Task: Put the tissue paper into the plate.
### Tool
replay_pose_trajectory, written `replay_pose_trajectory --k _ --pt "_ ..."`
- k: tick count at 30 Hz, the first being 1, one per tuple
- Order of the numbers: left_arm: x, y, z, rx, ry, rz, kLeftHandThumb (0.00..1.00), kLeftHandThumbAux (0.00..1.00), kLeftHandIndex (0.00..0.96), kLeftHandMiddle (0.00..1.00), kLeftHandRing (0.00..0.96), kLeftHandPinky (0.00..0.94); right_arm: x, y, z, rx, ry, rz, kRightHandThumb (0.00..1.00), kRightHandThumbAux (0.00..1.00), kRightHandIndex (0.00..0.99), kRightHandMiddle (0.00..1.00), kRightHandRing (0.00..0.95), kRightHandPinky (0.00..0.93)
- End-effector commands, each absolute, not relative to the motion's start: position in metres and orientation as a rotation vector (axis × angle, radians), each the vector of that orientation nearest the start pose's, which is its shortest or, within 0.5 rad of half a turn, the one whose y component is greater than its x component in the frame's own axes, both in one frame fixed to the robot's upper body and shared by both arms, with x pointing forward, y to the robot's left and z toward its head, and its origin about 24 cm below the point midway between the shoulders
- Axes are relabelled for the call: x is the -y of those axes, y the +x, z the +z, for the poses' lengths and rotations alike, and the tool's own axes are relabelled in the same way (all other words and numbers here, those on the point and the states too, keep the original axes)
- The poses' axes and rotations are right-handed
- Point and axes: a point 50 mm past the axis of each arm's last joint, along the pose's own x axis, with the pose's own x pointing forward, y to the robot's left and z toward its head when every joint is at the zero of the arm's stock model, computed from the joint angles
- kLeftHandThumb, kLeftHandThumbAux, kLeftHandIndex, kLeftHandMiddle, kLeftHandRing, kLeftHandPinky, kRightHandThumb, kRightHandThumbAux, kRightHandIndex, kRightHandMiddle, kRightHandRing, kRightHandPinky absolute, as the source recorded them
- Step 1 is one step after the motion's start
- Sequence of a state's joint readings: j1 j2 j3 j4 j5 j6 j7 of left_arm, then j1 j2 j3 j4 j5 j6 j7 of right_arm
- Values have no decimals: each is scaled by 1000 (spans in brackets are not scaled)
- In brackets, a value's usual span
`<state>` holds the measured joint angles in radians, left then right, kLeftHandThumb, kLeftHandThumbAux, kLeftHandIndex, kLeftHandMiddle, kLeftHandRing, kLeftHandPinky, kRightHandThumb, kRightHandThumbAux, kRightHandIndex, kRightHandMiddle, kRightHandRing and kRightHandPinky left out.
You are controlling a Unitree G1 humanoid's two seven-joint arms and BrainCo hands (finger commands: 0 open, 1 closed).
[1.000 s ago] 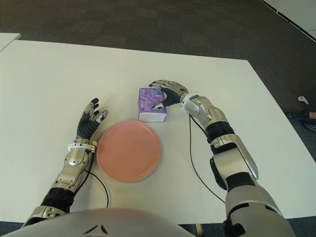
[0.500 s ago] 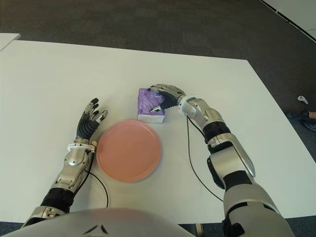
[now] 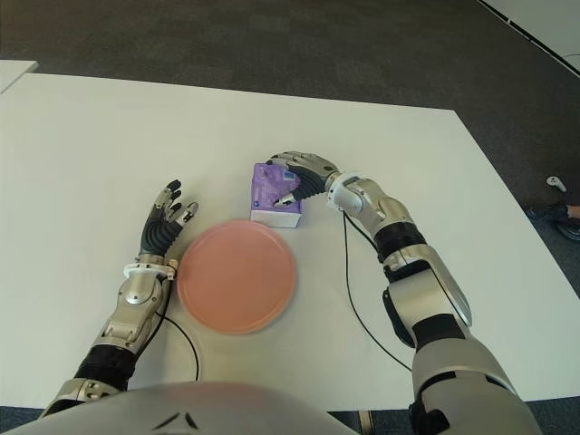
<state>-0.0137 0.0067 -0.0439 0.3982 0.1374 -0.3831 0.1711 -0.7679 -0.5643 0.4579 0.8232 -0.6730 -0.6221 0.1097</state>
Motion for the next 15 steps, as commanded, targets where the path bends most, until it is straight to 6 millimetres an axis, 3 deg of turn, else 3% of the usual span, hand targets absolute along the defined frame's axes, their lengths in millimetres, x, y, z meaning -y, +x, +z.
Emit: replay_pose_trajectory --k 1,15 --pt "-147 231 -27 -97 135 72 27 541 0 0 0 17 181 351 106 326 -1371 669 65 470 0 17 0 0" --pt "-145 233 -27 -86 122 66 32 516 0 0 0 7 194 325 140 413 -1340 622 104 479 0 8 0 0"
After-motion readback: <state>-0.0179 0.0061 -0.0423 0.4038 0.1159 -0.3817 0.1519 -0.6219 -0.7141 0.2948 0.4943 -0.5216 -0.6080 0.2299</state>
